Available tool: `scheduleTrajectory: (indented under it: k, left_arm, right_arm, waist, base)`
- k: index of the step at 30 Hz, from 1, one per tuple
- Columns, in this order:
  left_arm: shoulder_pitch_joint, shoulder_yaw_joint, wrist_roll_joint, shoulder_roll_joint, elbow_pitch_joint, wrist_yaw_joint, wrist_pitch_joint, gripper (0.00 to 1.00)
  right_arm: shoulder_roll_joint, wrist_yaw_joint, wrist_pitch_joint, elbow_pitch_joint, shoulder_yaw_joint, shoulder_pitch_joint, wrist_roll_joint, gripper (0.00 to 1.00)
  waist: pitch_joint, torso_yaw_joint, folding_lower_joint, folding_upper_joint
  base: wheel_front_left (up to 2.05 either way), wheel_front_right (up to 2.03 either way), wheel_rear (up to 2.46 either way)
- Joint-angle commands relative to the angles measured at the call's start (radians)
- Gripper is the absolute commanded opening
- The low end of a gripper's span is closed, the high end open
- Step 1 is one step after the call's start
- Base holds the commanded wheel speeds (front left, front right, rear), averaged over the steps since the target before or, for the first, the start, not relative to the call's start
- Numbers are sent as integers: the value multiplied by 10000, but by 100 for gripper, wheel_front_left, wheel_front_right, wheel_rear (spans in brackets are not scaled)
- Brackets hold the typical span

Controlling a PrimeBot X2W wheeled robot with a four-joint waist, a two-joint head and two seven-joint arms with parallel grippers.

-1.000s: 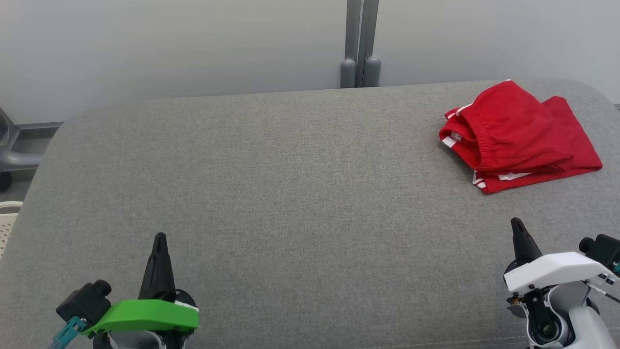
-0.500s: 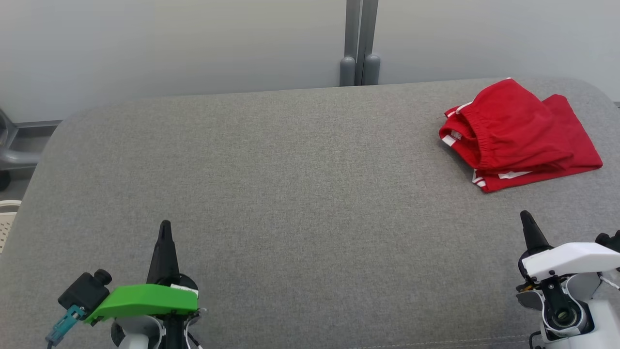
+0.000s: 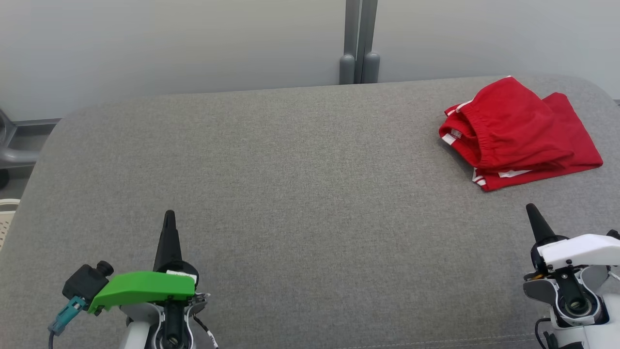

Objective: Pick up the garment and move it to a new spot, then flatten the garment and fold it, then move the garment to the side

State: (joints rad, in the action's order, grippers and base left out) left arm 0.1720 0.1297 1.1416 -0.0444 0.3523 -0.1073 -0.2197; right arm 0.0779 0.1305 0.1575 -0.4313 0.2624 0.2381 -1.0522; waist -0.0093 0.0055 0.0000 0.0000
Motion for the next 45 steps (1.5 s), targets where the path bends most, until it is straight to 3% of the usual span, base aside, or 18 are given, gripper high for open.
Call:
scheduleTrajectory:
  k: [1,45]
  left_arm:
    - [336,34,270,-59,-25,-87,31,0]
    - [1537,722,4401,-79,857,-223,186,0]
  right_arm:
    - [100,4,79,37,87,285,-229,0]
    - [380,4,1666,-698,1084,1153,-3957,0]
  waist:
    - [3,-1,0,0]
    - [168,-38,0,0]
  base:
    - [0,0,0]
    - [0,0,0]
